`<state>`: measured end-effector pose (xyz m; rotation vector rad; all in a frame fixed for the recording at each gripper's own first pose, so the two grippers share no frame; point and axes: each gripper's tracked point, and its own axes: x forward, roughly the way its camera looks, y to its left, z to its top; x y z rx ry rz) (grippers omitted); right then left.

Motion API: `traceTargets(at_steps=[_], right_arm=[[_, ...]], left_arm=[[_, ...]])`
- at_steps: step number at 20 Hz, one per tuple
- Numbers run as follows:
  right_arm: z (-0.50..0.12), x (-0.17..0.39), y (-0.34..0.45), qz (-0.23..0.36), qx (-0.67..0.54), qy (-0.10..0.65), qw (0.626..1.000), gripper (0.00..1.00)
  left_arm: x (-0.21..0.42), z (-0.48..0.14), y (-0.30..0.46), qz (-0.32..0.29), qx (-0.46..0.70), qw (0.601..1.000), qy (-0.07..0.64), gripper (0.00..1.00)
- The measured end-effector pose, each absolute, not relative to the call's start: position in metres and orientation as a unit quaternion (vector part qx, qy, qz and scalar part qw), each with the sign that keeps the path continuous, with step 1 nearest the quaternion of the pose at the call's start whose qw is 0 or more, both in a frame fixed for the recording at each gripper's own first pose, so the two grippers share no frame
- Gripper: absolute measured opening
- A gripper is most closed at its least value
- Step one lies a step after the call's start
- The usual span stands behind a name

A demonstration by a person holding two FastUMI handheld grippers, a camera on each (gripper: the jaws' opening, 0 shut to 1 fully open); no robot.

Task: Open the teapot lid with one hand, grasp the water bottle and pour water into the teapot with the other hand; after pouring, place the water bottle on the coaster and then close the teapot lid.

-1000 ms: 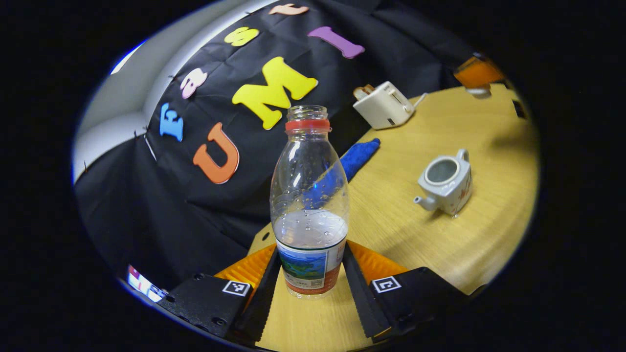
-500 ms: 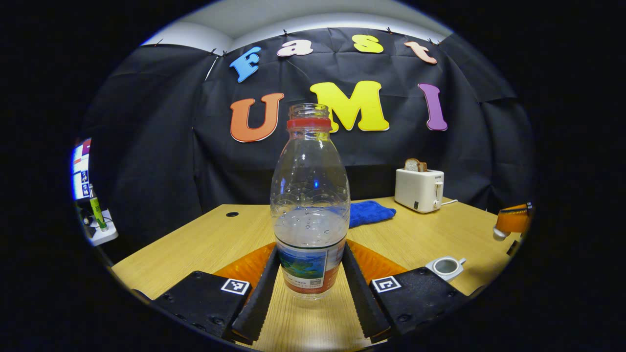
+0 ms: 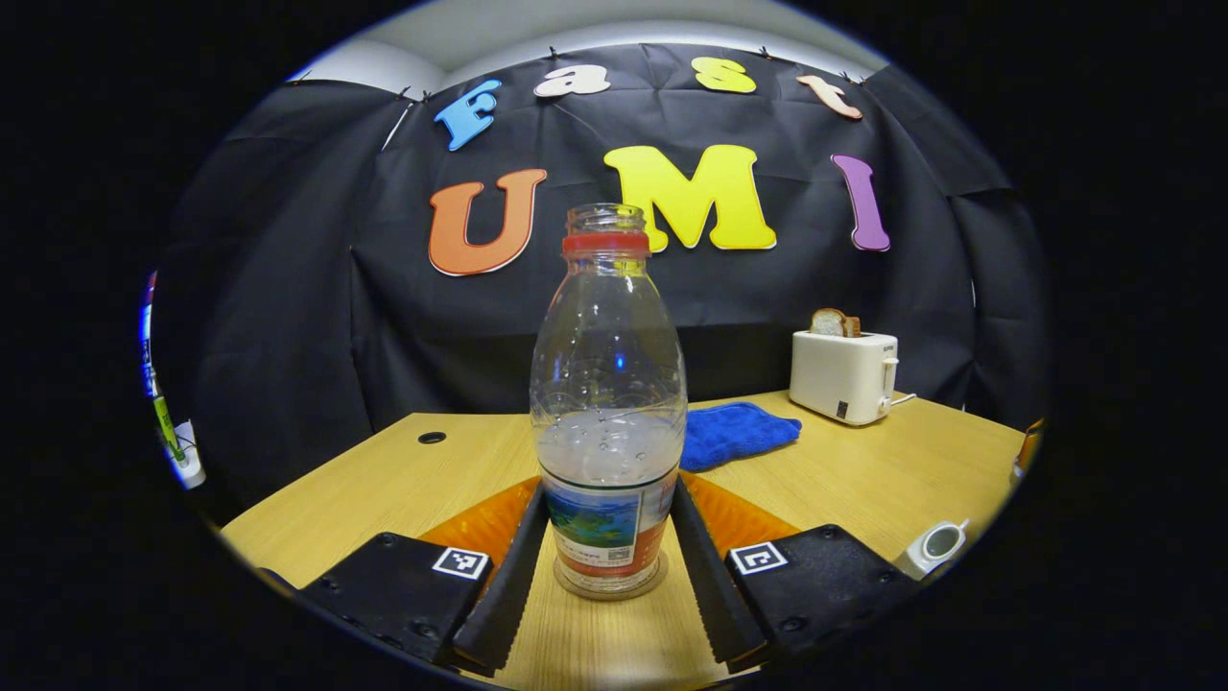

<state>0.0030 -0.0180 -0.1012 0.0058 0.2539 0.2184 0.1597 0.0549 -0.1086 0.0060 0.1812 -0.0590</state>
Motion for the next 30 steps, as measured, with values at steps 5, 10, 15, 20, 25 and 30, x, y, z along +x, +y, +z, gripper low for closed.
traceTargets(at_steps=[5, 10, 15, 20, 25, 30], right_arm=[[-0.109, 0.005, -0.034, 0.088, 0.004, 0.135, 0.987, 0.00], [-0.118, 0.008, -0.033, 0.089, 0.005, 0.146, 0.985, 0.00], [-0.119, 0.008, -0.030, 0.092, 0.006, 0.147, 0.985, 0.00], [-0.118, 0.005, -0.021, 0.102, 0.000, 0.146, 0.984, 0.00], [-0.113, 0.002, -0.015, 0.107, 0.001, 0.139, 0.984, 0.00], [-0.101, 0.012, 0.007, 0.134, -0.005, 0.123, 0.983, 0.00]], left_arm=[[0.178, -0.132, 0.055, -0.031, -0.014, 0.992, 0.119, 0.77], [0.183, -0.141, 0.056, -0.029, -0.016, 0.992, 0.125, 0.79], [0.180, -0.141, 0.053, -0.038, -0.013, 0.991, 0.130, 0.88], [0.177, -0.145, 0.059, -0.031, -0.005, 0.989, 0.141, 1.00], [0.157, -0.151, 0.068, -0.005, -0.022, 0.987, 0.160, 1.00], [0.118, -0.129, 0.079, 0.015, -0.030, 0.989, 0.143, 1.00]])
